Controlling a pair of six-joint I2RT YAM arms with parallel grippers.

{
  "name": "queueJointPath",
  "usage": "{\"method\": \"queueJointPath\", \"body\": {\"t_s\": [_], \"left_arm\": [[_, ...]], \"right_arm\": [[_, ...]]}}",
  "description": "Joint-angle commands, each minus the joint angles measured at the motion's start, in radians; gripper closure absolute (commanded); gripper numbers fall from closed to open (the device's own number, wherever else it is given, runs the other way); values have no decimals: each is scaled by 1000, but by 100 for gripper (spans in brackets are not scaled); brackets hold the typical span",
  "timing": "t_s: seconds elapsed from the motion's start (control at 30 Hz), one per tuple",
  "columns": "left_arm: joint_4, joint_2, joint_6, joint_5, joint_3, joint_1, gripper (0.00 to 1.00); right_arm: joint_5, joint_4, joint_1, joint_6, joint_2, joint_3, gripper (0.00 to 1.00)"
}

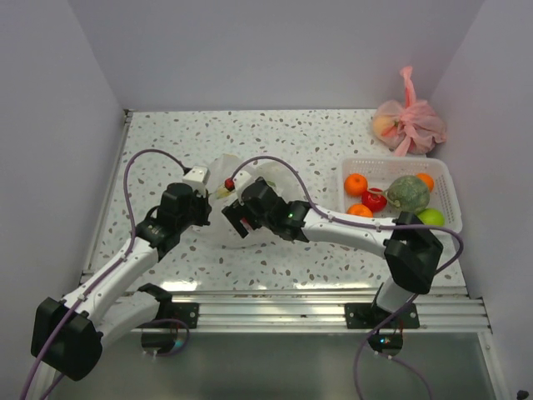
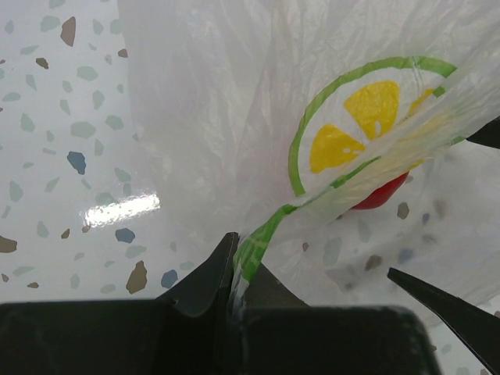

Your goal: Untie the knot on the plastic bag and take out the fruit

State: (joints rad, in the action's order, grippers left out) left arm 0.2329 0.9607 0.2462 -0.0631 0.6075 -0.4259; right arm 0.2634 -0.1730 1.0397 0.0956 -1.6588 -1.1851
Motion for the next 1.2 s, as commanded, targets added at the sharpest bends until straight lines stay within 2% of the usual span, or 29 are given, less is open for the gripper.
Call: {"method": "queueJointPath", "body": {"t_s": [0.0,0.1,0.37,0.5,0.53,0.63,0.67,0.83,0.9,1.03,1.17], "left_arm": [[-27,-10,-7,11,15,-1,100],[-29,-10,-8,20,15,-1,100],[-33,-20,-10,34,11,-1,100],[-33,-19,-12,36,12,-1,100],[-35,-19,-12,36,11,-1,100],[-35,-19,-12,36,12,-1,100],[-35,-19,-12,34,12,-1,100],[-33,-20,-12,31,11,-1,100],[-33,-20,-10,28,12,-1,100],[-32,-19,-10,22,12,-1,100],[-32,-16,-10,19,12,-1,100]], "right_arm": [[132,141,-3,53,-45,-18,3],[180,168,-9,58,-105,-30,2],[174,288,-40,72,-208,-15,3],[172,309,-47,72,-236,-11,10],[157,322,-49,70,-234,-4,14],[143,323,-49,62,-223,7,39],[137,322,-49,61,-210,12,52],[105,319,-47,56,-136,56,83],[70,310,-49,55,-90,65,90],[8,281,-47,46,-4,87,96],[-68,233,-47,21,94,71,98]]}}
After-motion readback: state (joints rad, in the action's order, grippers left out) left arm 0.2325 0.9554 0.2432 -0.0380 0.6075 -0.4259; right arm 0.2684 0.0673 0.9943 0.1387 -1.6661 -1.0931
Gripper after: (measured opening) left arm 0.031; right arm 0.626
